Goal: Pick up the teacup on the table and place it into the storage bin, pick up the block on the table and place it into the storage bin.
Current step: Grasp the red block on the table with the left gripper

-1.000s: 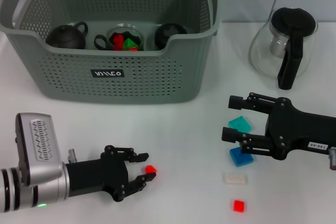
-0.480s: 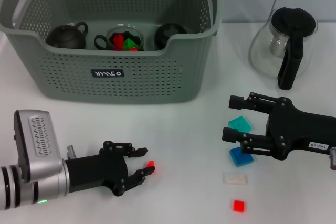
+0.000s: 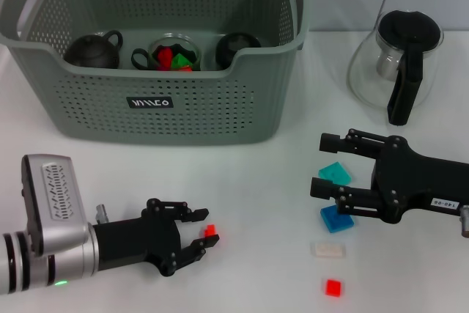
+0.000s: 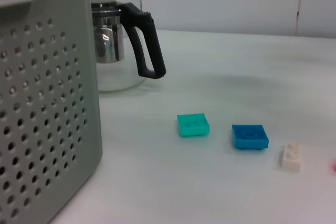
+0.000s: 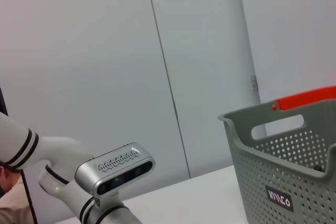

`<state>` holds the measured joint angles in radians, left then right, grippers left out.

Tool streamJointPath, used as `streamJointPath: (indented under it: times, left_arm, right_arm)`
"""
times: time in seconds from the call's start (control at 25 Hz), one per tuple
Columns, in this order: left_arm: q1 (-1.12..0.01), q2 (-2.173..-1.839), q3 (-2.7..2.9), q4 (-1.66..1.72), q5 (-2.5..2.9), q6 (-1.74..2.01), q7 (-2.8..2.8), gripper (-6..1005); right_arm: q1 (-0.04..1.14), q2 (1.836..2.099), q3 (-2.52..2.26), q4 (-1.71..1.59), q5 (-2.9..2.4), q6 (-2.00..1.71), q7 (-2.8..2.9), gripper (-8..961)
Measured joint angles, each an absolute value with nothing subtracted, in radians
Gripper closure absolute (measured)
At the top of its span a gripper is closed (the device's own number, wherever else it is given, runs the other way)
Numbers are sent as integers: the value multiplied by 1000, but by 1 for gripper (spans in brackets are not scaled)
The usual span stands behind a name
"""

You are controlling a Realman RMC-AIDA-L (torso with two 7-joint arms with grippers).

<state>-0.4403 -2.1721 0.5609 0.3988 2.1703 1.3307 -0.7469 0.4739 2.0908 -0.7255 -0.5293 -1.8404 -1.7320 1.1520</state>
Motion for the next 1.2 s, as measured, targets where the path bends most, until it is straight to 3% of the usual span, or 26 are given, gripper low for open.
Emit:
streamJointPath:
  times: [1.2]
  left_arm:
    - [-456, -2174, 577, 382, 2177, 1302, -749, 601]
  right_arm:
    - [472, 2091, -726, -529, -1841, -1732, 1152, 150]
